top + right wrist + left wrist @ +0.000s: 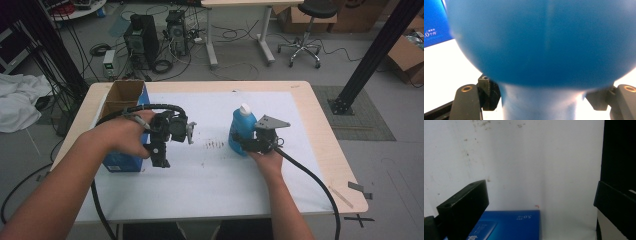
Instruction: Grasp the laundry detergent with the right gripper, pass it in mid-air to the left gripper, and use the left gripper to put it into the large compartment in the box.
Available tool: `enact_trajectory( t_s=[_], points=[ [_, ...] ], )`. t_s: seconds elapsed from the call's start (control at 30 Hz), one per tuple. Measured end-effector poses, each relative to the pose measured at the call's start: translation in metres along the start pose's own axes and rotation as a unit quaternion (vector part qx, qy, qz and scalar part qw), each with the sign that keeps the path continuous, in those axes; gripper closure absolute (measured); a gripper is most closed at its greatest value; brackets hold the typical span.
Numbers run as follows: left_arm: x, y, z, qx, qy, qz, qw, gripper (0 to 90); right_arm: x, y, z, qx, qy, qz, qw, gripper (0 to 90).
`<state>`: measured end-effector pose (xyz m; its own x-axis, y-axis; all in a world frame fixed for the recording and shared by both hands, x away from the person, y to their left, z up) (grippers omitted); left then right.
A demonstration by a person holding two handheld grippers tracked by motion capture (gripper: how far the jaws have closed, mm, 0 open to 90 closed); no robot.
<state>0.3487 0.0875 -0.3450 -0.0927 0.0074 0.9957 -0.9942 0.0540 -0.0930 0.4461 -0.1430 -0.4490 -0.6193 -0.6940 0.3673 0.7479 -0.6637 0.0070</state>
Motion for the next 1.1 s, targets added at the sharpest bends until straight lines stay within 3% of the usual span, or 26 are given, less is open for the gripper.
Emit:
enact_trajectory(
  t_s=[0.3,0.5,0.7,0.9,1.1],
  points=[
    [0.0,-0.001,-0.002,0.002,-0.001,0.001,1.0,0.1,0.0,-0.001,-0.001,0.002,-0.002,-0.002,1.0,31.3],
    [0.0,-0.001,-0.002,0.002,0.0,0.001,1.0,0.1,-0.001,-0.003,-0.002,0.011,-0.003,-0.006,0.9999,41.5],
    [0.0,-0.001,-0.001,0.001,-0.001,0.002,1.0,0.1,0.0,-0.002,-0.002,0.01,-0.002,-0.008,0.9999,44.8],
    [0.005,-0.001,0.002,-0.001,0.002,0.004,1.0,0.1,0.005,-0.002,0.001,0.011,-0.014,0.027,0.9995,46.4],
    [0.01,-0.003,0.005,-0.002,-0.003,0.008,1.0,0.1,0.024,-0.011,0.019,0.05,-0.015,0.085,0.995,47.0]
  ],
)
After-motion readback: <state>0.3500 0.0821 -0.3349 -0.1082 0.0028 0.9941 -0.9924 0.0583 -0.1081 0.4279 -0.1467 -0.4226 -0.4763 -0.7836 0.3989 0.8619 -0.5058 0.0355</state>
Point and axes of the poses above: each handheld gripper's, and its own axes: x roughly backward along the jaws, z roughly out of its top, y roughly to its right, the point moved 8 cm from there along -x, roughly forward along the jaws, and after that the axes turned 1 degree about x, right-handed, at the moved point
